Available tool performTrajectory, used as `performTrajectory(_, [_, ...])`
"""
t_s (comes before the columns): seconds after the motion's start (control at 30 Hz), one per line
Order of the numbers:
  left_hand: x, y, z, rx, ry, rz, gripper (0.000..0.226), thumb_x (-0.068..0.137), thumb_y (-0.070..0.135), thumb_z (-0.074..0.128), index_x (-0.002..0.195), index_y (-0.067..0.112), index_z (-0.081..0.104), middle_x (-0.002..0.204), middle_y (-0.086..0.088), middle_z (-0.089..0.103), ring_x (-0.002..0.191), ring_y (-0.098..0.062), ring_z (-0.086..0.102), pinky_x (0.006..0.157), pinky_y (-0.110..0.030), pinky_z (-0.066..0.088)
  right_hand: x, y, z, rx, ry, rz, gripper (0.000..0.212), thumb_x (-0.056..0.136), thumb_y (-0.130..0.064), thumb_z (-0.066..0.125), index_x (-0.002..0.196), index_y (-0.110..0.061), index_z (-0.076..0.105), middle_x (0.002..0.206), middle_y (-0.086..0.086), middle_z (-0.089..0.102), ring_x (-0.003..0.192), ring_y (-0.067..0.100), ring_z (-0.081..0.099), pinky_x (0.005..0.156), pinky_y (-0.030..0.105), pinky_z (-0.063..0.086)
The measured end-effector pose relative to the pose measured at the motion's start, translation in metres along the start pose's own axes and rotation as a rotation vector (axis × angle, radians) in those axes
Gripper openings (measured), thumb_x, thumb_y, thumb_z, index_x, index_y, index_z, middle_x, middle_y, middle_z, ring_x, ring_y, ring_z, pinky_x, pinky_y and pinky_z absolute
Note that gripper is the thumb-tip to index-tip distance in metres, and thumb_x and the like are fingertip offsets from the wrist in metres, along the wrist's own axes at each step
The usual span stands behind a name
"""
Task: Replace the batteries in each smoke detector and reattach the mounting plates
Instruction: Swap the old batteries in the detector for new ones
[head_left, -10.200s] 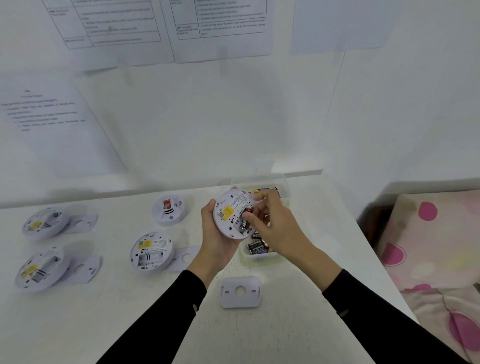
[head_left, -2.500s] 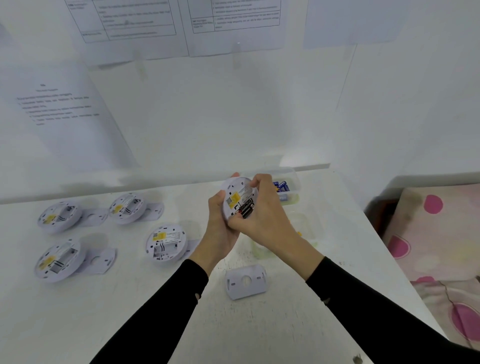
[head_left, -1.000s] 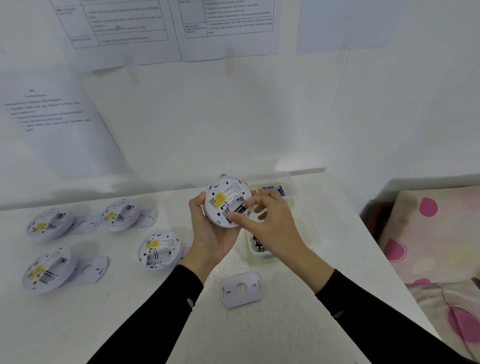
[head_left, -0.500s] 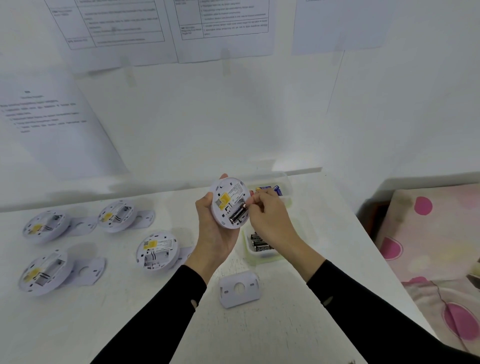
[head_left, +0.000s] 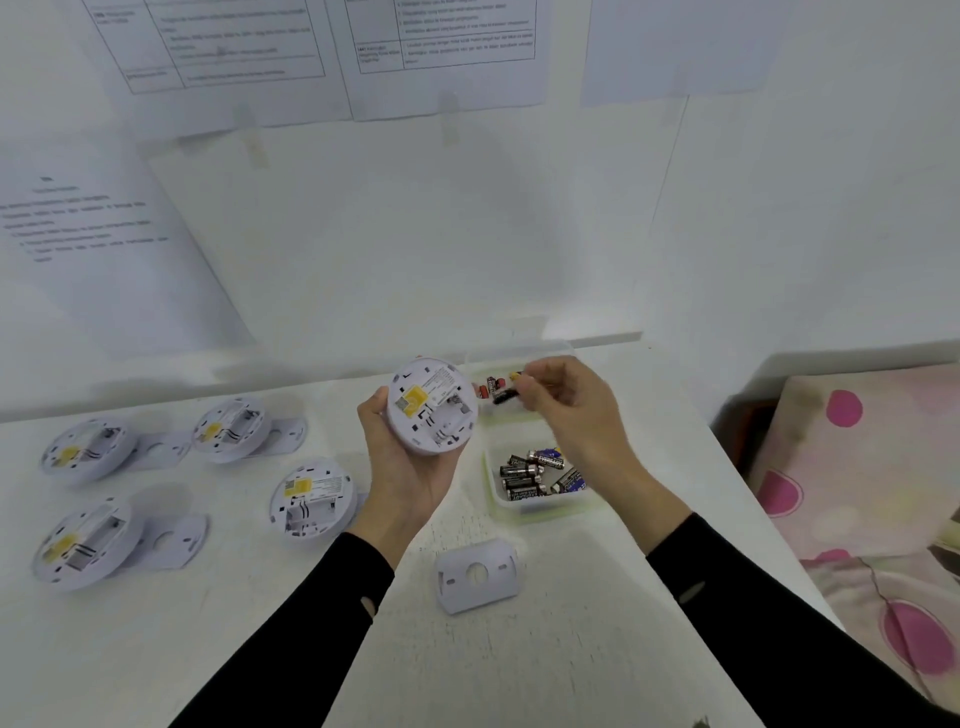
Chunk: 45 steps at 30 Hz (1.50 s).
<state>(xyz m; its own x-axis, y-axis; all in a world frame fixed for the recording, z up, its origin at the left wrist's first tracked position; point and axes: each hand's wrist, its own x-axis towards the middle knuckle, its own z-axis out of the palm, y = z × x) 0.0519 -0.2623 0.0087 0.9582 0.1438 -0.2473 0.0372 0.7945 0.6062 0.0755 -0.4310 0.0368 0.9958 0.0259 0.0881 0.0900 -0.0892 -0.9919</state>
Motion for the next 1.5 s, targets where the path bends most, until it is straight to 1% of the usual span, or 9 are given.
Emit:
performTrajectory(0.2, [-0.001,0.007,-0.006,-0.068,-0.024,-0.003,0.068,0.071,0.049,0.06,0.126,0.008,0.061,0.127,-0.022,0.063,0.119,-0.041,0.058,0.11,-0.047,0.04,0.006,0.055,-0.023,-0.367,-0.171,0.225,0.009,0.081,-0.013,0.076,0.084,-0.013,0.067,0.088,0.006,0.072,0.073,0.014,0.065,0.065,0.017,0.047])
performTrajectory(0.3, [-0.002,0.006,-0.005,-0.097,-0.037,-0.007,0.069,0.071,0.048,0.059,0.126,0.007,0.06,0.132,-0.024,0.061,0.124,-0.042,0.056,0.106,-0.047,0.045,0.004,0.068,-0.017,-0.493,-0.244,0.201,0.01,0.079,-0.014,0.076,0.083,-0.01,0.067,0.085,0.006,0.071,0.07,0.013,0.062,0.069,0.025,0.049])
performTrajectory(0.47, [-0.002,0.006,-0.01,-0.107,-0.085,-0.039,0.068,0.074,0.05,0.056,0.125,0.005,0.061,0.132,-0.025,0.06,0.123,-0.043,0.056,0.104,-0.047,0.046,-0.018,0.064,0.001,-0.628,-0.136,-0.285,0.004,0.086,-0.015,0.068,0.089,-0.014,0.065,0.097,-0.001,0.061,0.094,0.015,0.053,0.083,0.024,0.044])
performTrajectory(0.63, [-0.002,0.012,-0.013,-0.099,-0.094,-0.025,0.069,0.073,0.049,0.056,0.126,0.005,0.06,0.128,-0.024,0.061,0.111,-0.043,0.064,0.106,-0.047,0.045,-0.058,0.06,0.022,-0.718,-0.768,-0.432,0.019,0.094,-0.017,0.057,0.109,-0.01,0.067,0.111,0.003,0.063,0.103,0.016,0.056,0.093,0.026,0.043])
performTrajectory(0.77, [-0.003,0.021,-0.024,-0.131,-0.116,-0.06,0.08,0.079,0.057,0.057,0.139,0.004,0.05,0.136,-0.026,0.057,0.122,-0.05,0.056,0.098,-0.055,0.052,-0.067,0.08,0.028,-0.959,-0.964,-0.307,0.051,0.088,-0.029,0.065,0.135,-0.014,0.051,0.152,0.002,0.034,0.137,0.017,0.035,0.114,0.025,0.025])
performTrajectory(0.93, [-0.002,0.04,-0.044,-0.099,-0.05,-0.07,0.086,0.083,0.063,0.057,0.144,0.004,0.044,0.138,-0.027,0.056,0.123,-0.05,0.055,0.094,-0.057,0.053,-0.06,0.089,0.031,-0.983,-0.945,-0.408,0.053,0.08,-0.027,0.069,0.128,-0.013,0.054,0.131,0.005,0.048,0.119,0.023,0.046,0.104,0.032,0.038])
performTrajectory(1.17, [0.02,0.082,-0.066,0.219,0.155,0.032,0.042,0.104,0.044,0.038,0.12,0.012,0.06,0.104,-0.009,0.076,0.098,-0.024,0.071,0.088,-0.043,0.058,-0.031,0.059,0.063,-0.791,-0.821,-0.507,0.043,0.074,-0.022,0.067,0.115,-0.014,0.056,0.12,0.002,0.051,0.108,0.018,0.046,0.095,0.025,0.039])
performTrajectory(1.3, [0.049,0.103,-0.075,0.547,0.342,0.01,0.031,0.104,0.044,0.041,0.104,0.021,0.062,0.097,0.0,0.066,0.083,-0.01,0.059,0.072,-0.023,0.046,0.025,0.041,0.089,-0.799,-0.718,-0.437,0.043,0.073,-0.022,0.07,0.113,-0.015,0.057,0.117,0.001,0.055,0.106,0.019,0.05,0.094,0.034,0.043])
performTrajectory(1.5, [0.089,0.111,-0.103,0.748,0.312,-0.076,0.023,0.104,0.028,0.049,0.121,0.012,0.05,0.11,-0.011,0.061,0.09,-0.023,0.062,0.068,-0.029,0.054,0.082,0.054,0.122,-0.949,-0.765,-0.236,0.045,0.079,-0.016,0.066,0.122,-0.013,0.051,0.124,0.003,0.052,0.115,0.02,0.047,0.095,0.034,0.042])
